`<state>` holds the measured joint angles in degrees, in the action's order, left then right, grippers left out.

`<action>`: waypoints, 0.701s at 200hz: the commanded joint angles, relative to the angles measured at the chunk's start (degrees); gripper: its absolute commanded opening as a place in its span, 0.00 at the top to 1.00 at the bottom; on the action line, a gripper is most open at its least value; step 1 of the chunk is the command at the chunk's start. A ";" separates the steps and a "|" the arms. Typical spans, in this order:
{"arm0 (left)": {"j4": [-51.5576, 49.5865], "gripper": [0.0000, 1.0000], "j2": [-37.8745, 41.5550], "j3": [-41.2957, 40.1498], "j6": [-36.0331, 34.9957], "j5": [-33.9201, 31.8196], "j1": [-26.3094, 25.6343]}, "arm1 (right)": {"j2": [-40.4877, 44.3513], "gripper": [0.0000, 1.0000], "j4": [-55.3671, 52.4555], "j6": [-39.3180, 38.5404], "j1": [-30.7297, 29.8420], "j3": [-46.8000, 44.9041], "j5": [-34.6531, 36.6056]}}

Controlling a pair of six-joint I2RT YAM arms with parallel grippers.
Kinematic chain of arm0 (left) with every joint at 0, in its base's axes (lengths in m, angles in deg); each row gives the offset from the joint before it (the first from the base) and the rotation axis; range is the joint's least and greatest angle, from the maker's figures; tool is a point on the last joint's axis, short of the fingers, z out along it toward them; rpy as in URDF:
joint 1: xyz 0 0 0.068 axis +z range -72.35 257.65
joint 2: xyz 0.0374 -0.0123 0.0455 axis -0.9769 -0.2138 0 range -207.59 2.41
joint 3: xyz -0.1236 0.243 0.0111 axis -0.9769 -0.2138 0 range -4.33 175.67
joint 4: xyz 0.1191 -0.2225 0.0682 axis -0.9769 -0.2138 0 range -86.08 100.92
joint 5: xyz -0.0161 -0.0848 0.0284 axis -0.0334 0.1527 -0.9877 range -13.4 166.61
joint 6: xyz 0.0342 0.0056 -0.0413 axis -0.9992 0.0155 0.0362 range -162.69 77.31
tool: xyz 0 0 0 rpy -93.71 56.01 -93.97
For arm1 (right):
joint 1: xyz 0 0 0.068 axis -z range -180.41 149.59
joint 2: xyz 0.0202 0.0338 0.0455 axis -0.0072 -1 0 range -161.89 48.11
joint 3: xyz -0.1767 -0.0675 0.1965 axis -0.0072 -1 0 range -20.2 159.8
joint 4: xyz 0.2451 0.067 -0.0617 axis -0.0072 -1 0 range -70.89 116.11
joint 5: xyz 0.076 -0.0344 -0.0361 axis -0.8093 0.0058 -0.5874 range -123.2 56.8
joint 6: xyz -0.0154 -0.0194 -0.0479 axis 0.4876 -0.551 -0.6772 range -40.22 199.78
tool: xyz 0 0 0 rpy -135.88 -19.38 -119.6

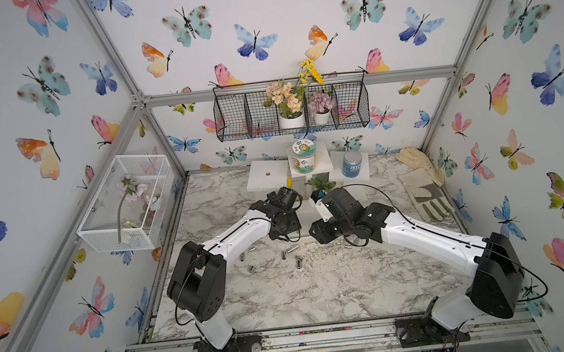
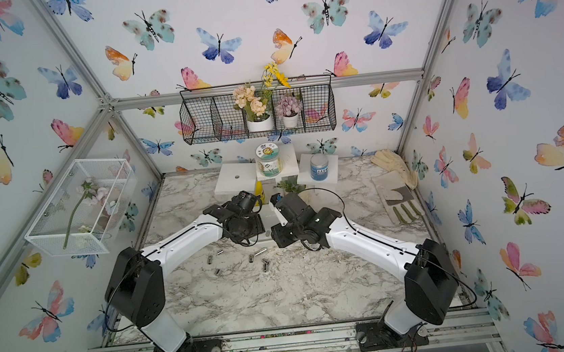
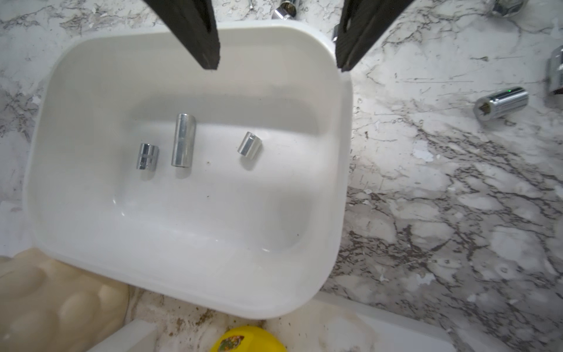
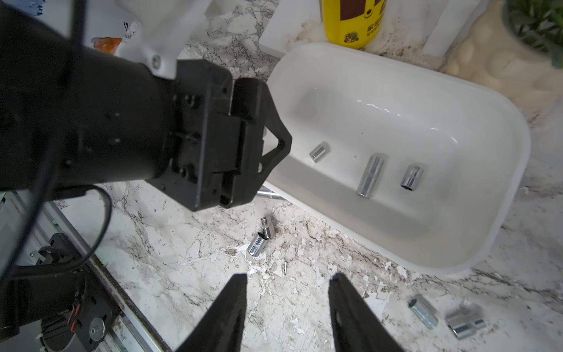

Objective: Put the socket on the desktop into the storage box
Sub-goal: Pick up the socket head from the center of the board.

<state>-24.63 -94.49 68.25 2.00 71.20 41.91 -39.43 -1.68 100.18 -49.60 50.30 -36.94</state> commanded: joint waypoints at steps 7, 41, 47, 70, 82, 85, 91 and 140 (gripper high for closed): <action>-2.28 0.30 5.00 -3.87 0.45 -4.37 -0.11 | -1.34 0.51 0.96 -1.29 -0.29 2.26 -2.30; -2.71 0.27 11.19 -9.54 1.79 -5.76 0.87 | -3.01 0.51 1.42 -1.68 -0.29 3.48 -4.41; -2.81 0.27 12.28 -10.63 2.10 -5.68 1.30 | -3.27 0.51 1.46 -1.77 -0.31 3.67 -4.64; -3.08 0.25 16.18 -14.75 3.10 -5.83 2.15 | -4.09 0.50 1.73 -2.02 -0.34 4.36 -5.89; -3.21 0.24 18.07 -16.87 3.71 -5.93 2.35 | -4.76 0.51 1.86 -2.21 -0.38 4.79 -6.47; -3.26 0.24 18.43 -17.33 3.87 -5.98 2.47 | -4.93 0.50 1.91 -2.29 -0.38 4.94 -6.65; -3.43 0.24 19.26 -18.33 4.23 -6.08 2.61 | -5.29 0.50 1.87 -2.38 -0.38 5.20 -6.96; -3.89 0.24 25.49 -25.57 6.19 -6.37 3.65 | -7.60 0.50 2.21 -2.91 -0.97 6.90 -8.33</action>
<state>-26.86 -71.94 45.19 6.68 66.80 44.79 -45.77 -0.15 98.15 -49.75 55.15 -43.19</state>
